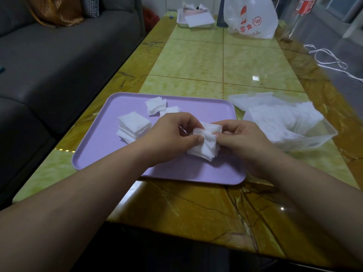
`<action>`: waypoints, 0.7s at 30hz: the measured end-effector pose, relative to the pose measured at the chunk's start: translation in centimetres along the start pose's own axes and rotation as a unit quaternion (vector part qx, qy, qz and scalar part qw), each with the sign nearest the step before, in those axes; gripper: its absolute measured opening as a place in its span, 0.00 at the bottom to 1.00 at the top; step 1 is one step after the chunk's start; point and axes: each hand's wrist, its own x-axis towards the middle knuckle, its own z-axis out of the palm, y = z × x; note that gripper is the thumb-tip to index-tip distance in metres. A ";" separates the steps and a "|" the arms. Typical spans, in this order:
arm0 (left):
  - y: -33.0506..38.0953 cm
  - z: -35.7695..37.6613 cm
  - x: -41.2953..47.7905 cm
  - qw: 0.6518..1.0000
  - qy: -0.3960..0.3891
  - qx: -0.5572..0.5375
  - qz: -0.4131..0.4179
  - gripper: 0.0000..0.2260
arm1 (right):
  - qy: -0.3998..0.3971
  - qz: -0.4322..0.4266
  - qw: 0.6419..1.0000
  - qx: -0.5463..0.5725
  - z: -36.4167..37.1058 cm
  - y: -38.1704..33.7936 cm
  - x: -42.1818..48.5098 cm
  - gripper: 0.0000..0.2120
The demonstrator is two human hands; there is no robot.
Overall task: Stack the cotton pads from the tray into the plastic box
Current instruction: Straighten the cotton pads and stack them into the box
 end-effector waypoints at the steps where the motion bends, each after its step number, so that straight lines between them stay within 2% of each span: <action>1: 0.0 0.0 0.0 1.000 0.002 0.010 0.008 0.05 | 0.006 0.005 1.000 0.013 0.1 -0.1 0.0 0.09; 8: 0.2 0.2 0.0 0.996 0.017 0.077 0.042 0.05 | 0.060 0.039 0.995 0.067 0.2 -0.1 0.3 0.07; 13: 0.8 -0.7 -0.1 0.995 0.015 0.075 0.061 0.04 | 0.078 0.053 0.991 0.090 0.1 -0.4 0.5 0.06; 18: 0.8 -0.4 -0.1 0.998 0.003 -0.004 0.056 0.04 | 0.059 0.056 0.993 0.091 0.1 -0.3 0.5 0.08; 21: 0.3 -0.1 0.1 0.998 0.000 -0.046 0.040 0.08 | 0.045 0.055 0.994 0.088 0.3 -0.5 0.4 0.09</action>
